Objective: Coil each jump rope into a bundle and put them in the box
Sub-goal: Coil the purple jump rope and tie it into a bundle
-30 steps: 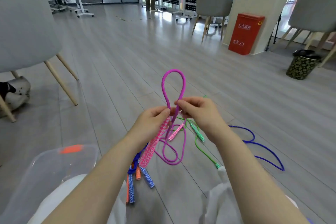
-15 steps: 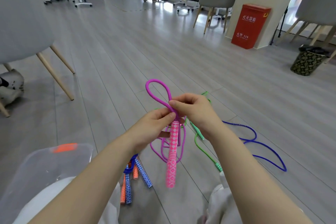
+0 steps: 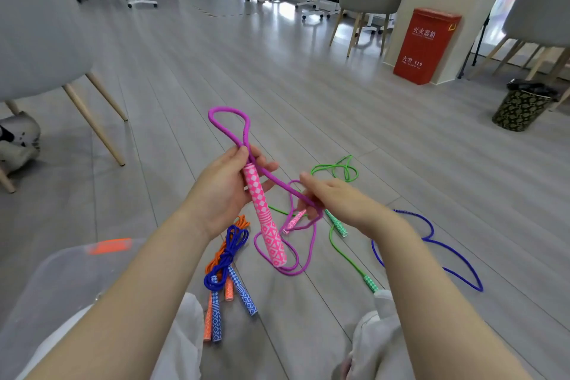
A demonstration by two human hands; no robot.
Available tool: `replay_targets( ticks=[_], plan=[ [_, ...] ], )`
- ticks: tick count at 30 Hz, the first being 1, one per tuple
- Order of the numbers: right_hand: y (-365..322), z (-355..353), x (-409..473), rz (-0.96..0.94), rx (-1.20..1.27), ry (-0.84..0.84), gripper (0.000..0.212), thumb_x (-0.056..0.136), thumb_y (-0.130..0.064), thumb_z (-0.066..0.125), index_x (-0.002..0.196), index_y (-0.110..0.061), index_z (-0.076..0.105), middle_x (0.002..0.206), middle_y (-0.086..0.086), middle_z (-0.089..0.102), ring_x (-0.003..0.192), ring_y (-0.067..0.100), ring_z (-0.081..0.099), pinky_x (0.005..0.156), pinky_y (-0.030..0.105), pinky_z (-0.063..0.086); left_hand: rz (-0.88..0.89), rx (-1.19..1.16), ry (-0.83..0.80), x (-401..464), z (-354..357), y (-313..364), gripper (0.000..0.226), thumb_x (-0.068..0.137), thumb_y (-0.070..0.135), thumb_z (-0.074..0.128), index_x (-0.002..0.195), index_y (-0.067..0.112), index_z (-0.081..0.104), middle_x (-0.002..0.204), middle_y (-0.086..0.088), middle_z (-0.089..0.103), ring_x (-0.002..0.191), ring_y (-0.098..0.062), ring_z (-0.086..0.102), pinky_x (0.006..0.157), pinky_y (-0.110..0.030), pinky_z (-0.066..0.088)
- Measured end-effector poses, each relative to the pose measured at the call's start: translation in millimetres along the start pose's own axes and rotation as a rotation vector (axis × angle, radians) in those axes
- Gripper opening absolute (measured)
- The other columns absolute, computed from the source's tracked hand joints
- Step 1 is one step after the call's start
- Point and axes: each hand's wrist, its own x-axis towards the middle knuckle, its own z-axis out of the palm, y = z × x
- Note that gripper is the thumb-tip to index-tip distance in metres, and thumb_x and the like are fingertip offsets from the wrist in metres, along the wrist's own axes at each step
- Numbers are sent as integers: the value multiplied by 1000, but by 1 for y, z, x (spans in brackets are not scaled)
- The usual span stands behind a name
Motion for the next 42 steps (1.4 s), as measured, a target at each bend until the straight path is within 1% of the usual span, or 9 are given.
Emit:
replay_targets(
  ticks=[5, 9, 13, 19, 22, 26, 31, 39, 42],
  plan=[
    [18, -27, -11, 82, -247, -25, 49, 81, -70, 55, 80, -23, 71, 79, -1, 67, 79, 10, 60, 86, 31, 48, -11, -165, 173, 12, -17, 5, 29, 103, 23, 33, 81, 16, 50, 60, 3, 54, 69, -16, 65, 77, -39, 54],
    [26, -51, -22, 69, -184, 36, 26, 89, -48, 61, 78, -26, 71, 77, -10, 67, 80, 7, 61, 87, 31, 46, 180, -358, 331, 25, -43, 27, 30, 103, 20, 33, 78, 16, 49, 54, 5, 50, 52, -11, 56, 68, -32, 57],
    [27, -62, -29, 42, -87, 144, 13, 92, -28, 62, 85, -21, 70, 75, -3, 64, 74, 11, 58, 77, 28, 43, 202, -129, 411, 29, -54, 24, 28, 102, 17, 35, 78, 14, 50, 56, 5, 48, 43, -9, 45, 51, -23, 48],
    [-7, -32, -25, -202, 202, 325, 8, 90, -19, 65, 86, -20, 72, 75, 1, 63, 68, 7, 54, 67, 25, 47, 34, 481, 127, 9, -19, 1, 27, 102, 17, 39, 83, 12, 57, 66, 2, 51, 48, -9, 45, 51, -23, 46],
    [-20, -14, -21, -282, 243, 325, 6, 89, -15, 67, 88, -15, 72, 69, 0, 59, 61, 4, 49, 59, 15, 41, -36, 553, -20, -3, -4, -2, 26, 102, 16, 40, 88, 7, 60, 67, 0, 54, 52, -11, 47, 53, -23, 46],
    [-21, 4, -11, -318, 170, 373, 5, 87, -15, 70, 85, -19, 72, 67, -4, 60, 62, 6, 50, 63, 22, 42, -129, 640, -98, -11, 5, -4, 31, 102, 17, 40, 101, -3, 64, 79, -11, 59, 69, -20, 52, 56, -19, 48],
    [-14, 13, -2, -304, 168, 404, 9, 83, -17, 71, 84, -24, 67, 58, -11, 53, 56, 9, 46, 60, 30, 40, -178, 658, -126, -10, 8, -8, 39, 101, 27, 37, 91, 6, 68, 73, -4, 61, 71, -20, 55, 76, -37, 49],
    [-9, 19, 2, -354, 39, 415, 16, 80, -22, 74, 80, -26, 59, 71, -3, 66, 67, 14, 61, 66, 34, 51, -193, 771, -285, -12, 1, -11, 25, 102, 27, 40, 94, 11, 58, 76, 1, 55, 75, -13, 55, 79, -26, 48],
    [-6, 19, 1, -344, -83, 376, 24, 79, -31, 76, 80, -26, 52, 65, -6, 58, 59, 10, 49, 58, 30, 44, -207, 972, -355, -12, -4, -9, 25, 103, 26, 38, 91, 13, 55, 80, 1, 58, 81, -11, 56, 83, -29, 48]
  ],
)
